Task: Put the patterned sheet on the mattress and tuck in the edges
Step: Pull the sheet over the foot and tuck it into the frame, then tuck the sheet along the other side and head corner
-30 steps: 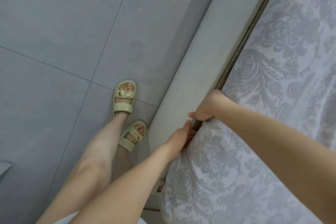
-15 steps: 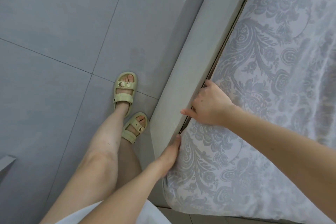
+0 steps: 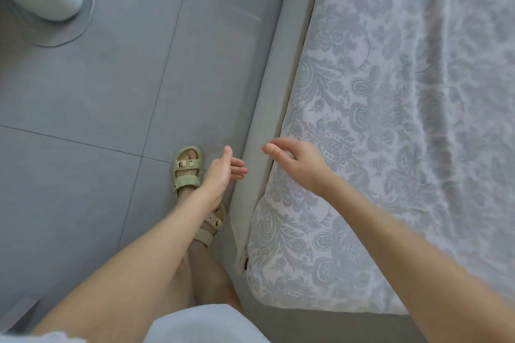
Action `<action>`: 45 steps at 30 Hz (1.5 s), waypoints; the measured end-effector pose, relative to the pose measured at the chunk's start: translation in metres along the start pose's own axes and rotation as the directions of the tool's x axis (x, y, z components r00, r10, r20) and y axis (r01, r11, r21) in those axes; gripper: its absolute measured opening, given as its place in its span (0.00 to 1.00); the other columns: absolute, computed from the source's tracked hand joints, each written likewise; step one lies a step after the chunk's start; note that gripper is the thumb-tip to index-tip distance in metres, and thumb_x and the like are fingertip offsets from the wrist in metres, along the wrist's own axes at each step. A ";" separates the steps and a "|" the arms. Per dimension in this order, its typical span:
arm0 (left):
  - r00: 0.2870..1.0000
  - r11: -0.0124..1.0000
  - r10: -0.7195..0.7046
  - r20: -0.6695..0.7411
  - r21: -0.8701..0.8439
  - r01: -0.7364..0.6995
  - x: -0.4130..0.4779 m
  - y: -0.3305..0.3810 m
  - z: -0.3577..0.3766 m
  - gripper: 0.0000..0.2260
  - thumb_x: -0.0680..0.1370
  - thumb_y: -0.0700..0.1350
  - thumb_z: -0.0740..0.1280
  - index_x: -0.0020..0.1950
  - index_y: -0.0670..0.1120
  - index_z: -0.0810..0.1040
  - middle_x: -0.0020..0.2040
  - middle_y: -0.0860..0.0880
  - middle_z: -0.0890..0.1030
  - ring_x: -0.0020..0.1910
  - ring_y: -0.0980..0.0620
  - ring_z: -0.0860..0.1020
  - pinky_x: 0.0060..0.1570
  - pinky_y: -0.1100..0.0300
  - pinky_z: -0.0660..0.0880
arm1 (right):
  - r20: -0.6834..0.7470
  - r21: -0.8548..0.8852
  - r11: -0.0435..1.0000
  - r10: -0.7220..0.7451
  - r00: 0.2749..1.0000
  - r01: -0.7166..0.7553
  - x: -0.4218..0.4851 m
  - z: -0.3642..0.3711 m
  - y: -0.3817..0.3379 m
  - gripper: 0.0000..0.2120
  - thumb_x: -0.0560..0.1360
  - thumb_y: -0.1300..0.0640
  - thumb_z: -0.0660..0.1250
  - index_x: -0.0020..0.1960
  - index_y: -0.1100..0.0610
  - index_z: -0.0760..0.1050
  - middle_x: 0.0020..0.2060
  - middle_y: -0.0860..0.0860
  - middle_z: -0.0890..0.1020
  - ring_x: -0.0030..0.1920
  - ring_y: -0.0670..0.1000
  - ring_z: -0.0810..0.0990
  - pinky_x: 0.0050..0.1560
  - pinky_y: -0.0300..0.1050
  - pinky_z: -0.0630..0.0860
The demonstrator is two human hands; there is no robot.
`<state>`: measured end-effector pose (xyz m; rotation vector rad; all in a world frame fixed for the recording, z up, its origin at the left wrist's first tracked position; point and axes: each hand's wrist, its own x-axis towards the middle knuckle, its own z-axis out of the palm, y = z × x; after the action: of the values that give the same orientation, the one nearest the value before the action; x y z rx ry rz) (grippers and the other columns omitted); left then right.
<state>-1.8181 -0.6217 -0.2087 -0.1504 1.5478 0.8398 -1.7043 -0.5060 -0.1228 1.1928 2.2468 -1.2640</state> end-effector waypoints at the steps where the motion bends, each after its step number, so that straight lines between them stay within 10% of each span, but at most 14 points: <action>1: 1.000 0.999 0.031 -0.003 0.012 -0.031 -0.003 0.018 0.003 0.24 0.84 0.53 0.46 0.39 0.42 0.74 0.37 0.43 0.78 0.34 0.50 0.76 0.23 0.73 0.70 | -0.068 0.123 0.991 0.054 0.996 -0.046 -0.010 -0.013 0.000 0.16 0.80 0.46 0.58 0.52 0.53 0.80 0.44 0.43 0.83 0.47 0.44 0.80 0.51 0.42 0.72; 8: 0.973 0.956 0.216 0.084 0.186 -0.228 -0.075 0.152 0.020 0.21 0.83 0.51 0.49 0.39 0.44 0.74 0.37 0.46 0.79 0.35 0.51 0.75 0.34 0.62 0.69 | -0.263 0.528 0.838 0.316 0.911 -0.139 -0.054 -0.114 -0.042 0.13 0.80 0.54 0.59 0.43 0.56 0.79 0.36 0.53 0.83 0.35 0.49 0.79 0.40 0.40 0.73; 29: 0.613 0.498 0.613 0.498 0.359 -0.789 -0.219 0.673 -0.001 0.21 0.82 0.52 0.54 0.38 0.44 0.79 0.27 0.49 0.77 0.26 0.55 0.74 0.33 0.65 0.73 | -0.278 0.359 0.909 0.319 0.906 -0.210 0.110 -0.381 -0.280 0.19 0.79 0.50 0.58 0.34 0.56 0.76 0.26 0.52 0.76 0.22 0.45 0.68 0.28 0.34 0.64; 45: 0.547 0.373 0.684 0.482 0.413 -0.831 -0.124 1.042 0.079 0.20 0.82 0.51 0.56 0.37 0.44 0.80 0.25 0.51 0.79 0.32 0.50 0.75 0.37 0.61 0.74 | -0.373 0.355 0.922 0.289 0.882 -0.152 0.365 -0.690 -0.316 0.18 0.79 0.53 0.58 0.32 0.55 0.75 0.23 0.50 0.73 0.24 0.45 0.68 0.31 0.37 0.66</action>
<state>-2.3097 0.1292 0.3412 1.2408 1.5552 0.9576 -2.0842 0.1586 0.2282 1.9521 2.1348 -1.4168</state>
